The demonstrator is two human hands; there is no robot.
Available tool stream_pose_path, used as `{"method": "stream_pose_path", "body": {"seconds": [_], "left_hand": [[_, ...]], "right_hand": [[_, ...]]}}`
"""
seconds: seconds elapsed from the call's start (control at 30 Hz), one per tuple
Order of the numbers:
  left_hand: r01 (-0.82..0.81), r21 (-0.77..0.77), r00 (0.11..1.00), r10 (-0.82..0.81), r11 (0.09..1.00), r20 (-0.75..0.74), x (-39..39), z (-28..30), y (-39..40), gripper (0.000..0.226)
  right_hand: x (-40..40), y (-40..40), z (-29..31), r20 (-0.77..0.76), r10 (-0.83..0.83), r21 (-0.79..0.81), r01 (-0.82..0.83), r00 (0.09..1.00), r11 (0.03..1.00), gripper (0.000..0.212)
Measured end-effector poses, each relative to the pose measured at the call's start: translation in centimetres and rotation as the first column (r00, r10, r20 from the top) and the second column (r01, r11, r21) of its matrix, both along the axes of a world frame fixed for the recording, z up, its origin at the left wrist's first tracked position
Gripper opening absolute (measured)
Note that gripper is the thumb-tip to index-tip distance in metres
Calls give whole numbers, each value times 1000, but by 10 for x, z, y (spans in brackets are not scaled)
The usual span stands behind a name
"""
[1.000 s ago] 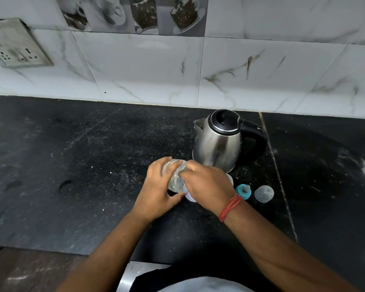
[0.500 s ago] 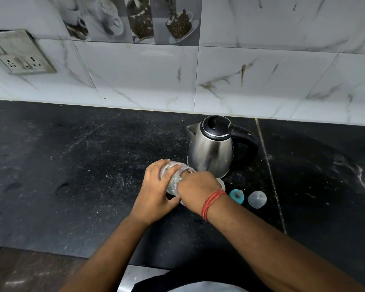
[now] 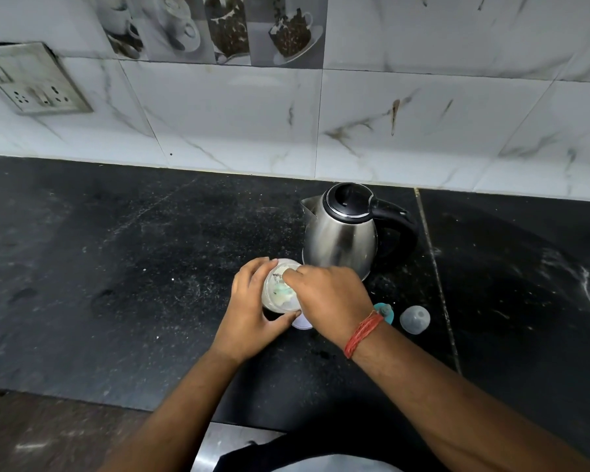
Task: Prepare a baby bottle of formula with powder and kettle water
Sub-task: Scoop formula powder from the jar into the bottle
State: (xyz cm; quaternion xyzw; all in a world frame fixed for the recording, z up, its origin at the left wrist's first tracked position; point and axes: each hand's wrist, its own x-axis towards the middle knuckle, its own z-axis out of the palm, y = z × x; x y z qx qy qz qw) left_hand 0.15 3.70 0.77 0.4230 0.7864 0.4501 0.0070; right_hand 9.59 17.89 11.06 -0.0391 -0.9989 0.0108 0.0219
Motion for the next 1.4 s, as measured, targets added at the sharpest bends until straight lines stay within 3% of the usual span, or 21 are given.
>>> {"method": "stream_pose_path", "body": {"seconds": [0.23, 0.57, 0.73, 0.8, 0.9, 1.0, 1.17, 1.4], "left_hand": [[13, -18, 1000, -13, 1000, -20, 1, 1, 2, 88], [0, -21, 998, -1, 1000, -58, -2, 4, 3, 84], [25, -46, 997, -28, 999, -66, -1, 4, 3, 85], [15, -46, 999, -17, 999, -49, -2, 2, 2, 85], [-2, -37, 1000, 1, 999, -12, -4, -1, -1, 86], [-14, -28, 1000, 14, 1000, 20, -8, -3, -4, 89], [-32, -23, 995, 34, 999, 91, -13, -3, -7, 91], [-68, -31, 972, 73, 997, 224, -13, -7, -16, 89]], "right_hand": [[-1, 0, -1, -39, -17, 57, 19, 999, 998, 27], [-6, -9, 8, 106, -55, 30, 53, 993, 998, 26], [-10, -14, 6, 103, -113, -148, 127, 988, 981, 20], [-12, -9, 4, 113, -168, -303, 195, 979, 933, 16], [-15, 1, 0, 149, -255, -542, 295, 955, 787, 13], [-15, 8, -3, 136, -342, -682, 338, 930, 648, 16], [-12, 10, -11, 116, -442, -829, 332, 890, 451, 14], [-11, 10, -11, 147, -515, -876, 353, 844, 329, 11]]}}
